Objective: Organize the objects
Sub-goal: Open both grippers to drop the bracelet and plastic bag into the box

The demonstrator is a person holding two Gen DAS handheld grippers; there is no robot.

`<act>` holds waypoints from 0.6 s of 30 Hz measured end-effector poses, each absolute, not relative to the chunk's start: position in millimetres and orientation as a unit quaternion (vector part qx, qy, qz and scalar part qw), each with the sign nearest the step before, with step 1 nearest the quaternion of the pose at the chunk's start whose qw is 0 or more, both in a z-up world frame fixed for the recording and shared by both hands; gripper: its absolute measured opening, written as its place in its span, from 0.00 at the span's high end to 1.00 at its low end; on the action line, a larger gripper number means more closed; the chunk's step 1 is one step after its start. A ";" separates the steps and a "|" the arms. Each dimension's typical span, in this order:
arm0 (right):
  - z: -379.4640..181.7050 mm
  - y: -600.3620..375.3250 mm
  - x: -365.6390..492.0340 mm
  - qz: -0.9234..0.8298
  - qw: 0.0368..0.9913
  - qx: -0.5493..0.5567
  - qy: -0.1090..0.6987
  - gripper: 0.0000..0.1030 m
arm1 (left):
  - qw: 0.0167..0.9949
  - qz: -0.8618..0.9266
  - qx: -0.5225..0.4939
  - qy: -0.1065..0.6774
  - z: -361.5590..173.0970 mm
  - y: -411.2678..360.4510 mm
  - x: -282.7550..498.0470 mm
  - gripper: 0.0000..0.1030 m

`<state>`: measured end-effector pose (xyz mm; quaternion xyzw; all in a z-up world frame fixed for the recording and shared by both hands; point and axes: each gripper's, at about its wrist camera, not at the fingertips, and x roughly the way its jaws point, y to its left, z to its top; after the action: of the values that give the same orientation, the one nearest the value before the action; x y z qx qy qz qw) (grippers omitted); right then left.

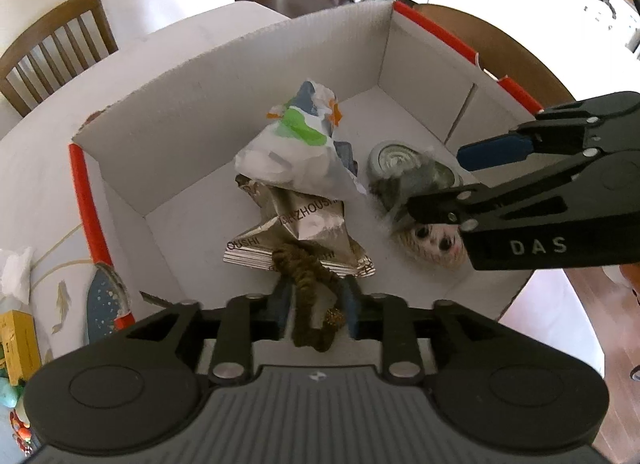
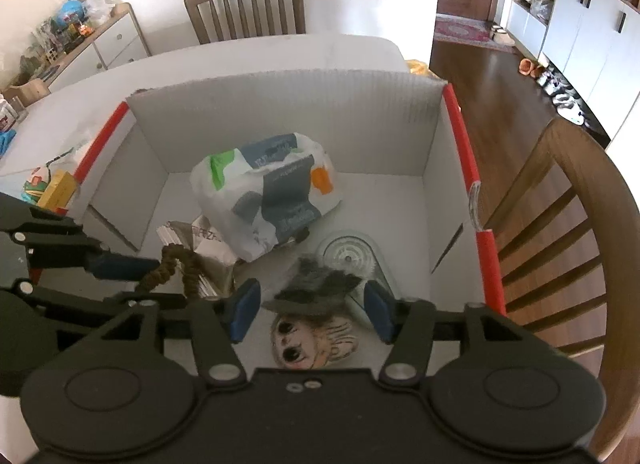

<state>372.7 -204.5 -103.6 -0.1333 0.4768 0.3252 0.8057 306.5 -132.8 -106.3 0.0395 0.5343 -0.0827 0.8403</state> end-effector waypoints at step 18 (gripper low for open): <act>-51.4 -226.2 345.7 0.362 0.823 -0.108 0.425 0.37 | 0.878 -0.089 -0.006 0.469 -60.7 -125.0 277.8 0.44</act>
<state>345.7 -226.2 -51.4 -0.1078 0.4250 0.3619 0.8227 277.8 -125.0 -60.7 -0.0061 0.4693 -0.0894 0.8785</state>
